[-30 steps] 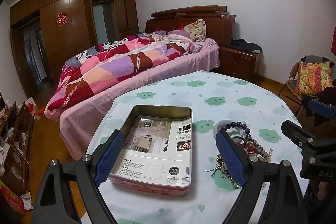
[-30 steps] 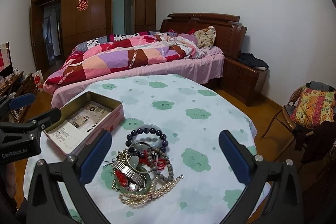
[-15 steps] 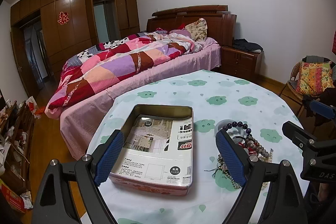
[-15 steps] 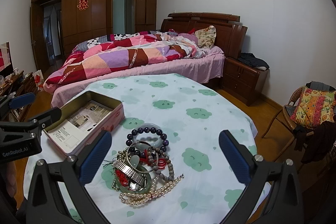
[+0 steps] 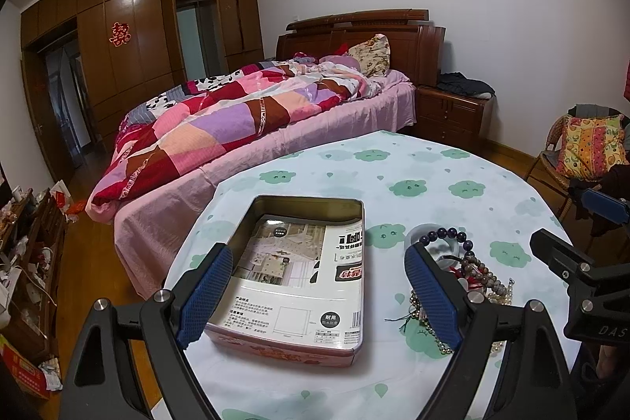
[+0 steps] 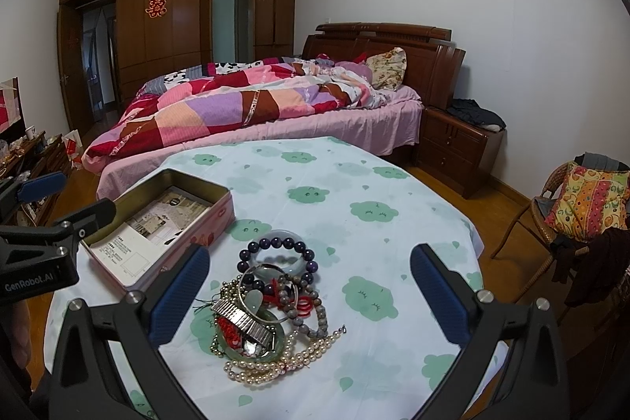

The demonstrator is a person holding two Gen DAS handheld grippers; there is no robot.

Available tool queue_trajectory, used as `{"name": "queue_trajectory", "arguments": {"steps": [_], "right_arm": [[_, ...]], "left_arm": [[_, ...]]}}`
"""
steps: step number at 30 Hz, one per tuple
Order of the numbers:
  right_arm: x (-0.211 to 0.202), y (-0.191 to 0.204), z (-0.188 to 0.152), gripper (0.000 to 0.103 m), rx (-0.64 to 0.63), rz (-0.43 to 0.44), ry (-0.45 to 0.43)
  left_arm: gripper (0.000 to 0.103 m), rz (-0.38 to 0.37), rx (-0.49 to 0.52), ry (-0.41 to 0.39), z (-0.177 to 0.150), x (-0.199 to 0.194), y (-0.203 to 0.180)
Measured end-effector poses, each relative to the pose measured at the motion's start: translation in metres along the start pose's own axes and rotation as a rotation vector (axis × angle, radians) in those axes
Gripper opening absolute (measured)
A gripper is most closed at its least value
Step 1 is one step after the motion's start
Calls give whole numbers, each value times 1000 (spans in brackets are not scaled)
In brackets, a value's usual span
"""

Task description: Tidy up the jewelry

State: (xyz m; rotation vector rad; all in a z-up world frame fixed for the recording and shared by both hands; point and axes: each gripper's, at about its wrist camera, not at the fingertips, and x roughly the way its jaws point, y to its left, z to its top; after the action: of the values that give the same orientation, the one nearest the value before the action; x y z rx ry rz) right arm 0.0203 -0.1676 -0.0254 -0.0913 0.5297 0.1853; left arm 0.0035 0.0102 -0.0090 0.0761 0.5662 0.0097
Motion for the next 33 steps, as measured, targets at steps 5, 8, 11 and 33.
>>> {"name": "queue_trajectory", "arguments": {"steps": [5,8,11,33], "right_arm": [[0,0,0,103,-1,0,0],[0,0,1,103,0,1,1],[0,-1,1,103,0,0,1],[30,-30,-34,100,1,-35,84]], "left_arm": [[89,-1,0,0,0,0,1],[89,1,0,1,0,0,1],[89,2,0,2,0,0,1],[89,-68,-2,86,-21,31,-4]]}}
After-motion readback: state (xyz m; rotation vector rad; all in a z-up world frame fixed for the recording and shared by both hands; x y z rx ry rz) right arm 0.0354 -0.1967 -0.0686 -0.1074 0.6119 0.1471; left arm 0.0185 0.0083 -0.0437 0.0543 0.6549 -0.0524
